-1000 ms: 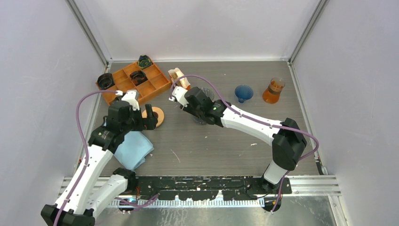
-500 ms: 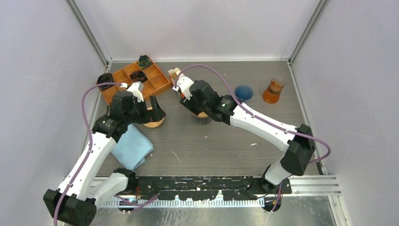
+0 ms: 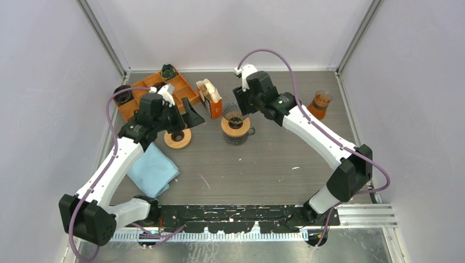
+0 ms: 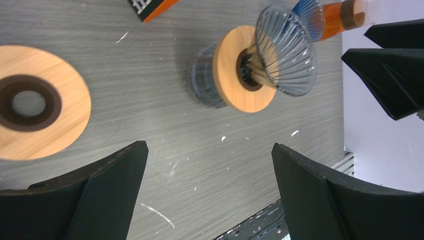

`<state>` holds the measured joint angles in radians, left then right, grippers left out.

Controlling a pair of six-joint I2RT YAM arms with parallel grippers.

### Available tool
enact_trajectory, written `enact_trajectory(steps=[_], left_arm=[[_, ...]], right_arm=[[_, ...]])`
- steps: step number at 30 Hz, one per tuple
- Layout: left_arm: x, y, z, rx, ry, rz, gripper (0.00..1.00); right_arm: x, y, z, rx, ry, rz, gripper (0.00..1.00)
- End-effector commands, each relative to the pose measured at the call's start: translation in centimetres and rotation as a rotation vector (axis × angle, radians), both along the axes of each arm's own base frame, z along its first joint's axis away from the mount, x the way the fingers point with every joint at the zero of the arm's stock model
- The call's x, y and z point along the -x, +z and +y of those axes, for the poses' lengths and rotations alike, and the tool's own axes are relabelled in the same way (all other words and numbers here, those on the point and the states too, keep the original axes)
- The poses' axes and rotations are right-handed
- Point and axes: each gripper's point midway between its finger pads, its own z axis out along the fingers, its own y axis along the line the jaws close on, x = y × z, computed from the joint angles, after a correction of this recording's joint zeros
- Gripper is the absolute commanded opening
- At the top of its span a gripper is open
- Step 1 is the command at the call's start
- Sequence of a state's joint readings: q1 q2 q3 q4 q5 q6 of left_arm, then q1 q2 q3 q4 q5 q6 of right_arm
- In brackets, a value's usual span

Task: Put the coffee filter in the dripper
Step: Press the coffee dripper onto the connecting ring.

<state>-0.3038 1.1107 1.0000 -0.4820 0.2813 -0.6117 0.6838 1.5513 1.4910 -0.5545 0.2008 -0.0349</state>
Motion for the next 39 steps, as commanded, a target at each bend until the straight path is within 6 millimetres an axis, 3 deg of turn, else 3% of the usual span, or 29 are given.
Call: enact_trajectory(steps=[1, 5, 15, 25, 34, 39], left_arm=[[-2.5, 3.9, -2.3, 0.109, -0.023, -0.093, 0.97], [-3.8, 3.7, -3.5, 0.126, -0.034, -0.075, 0.96], [-6.7, 2.2, -7.2, 0.143, -0.091, -0.022, 0.88], [-7.3, 0.3, -10.0, 0.141, -0.157, 0.027, 0.70], [-7.0, -0.9, -10.9, 0.127, -0.183, 0.052, 0.44], [-6.9, -1.6, -11.2, 0.115, -0.194, 0.066, 0.35]], right_arm=[[-1.6, 1.8, -0.6, -0.160, -0.075, 0.037, 0.58], [-2.7, 0.9, -1.7, -0.223, -0.113, 0.095, 0.54], [-4.4, -1.5, -1.4, -0.274, -0.126, 0.163, 0.51], [-4.3, -4.0, -0.5, -0.289, -0.100, 0.230, 0.42], [-3.5, -5.0, -0.3, -0.298, -0.088, 0.262, 0.25], [-3.2, -5.3, -0.3, -0.307, -0.085, 0.269, 0.20]])
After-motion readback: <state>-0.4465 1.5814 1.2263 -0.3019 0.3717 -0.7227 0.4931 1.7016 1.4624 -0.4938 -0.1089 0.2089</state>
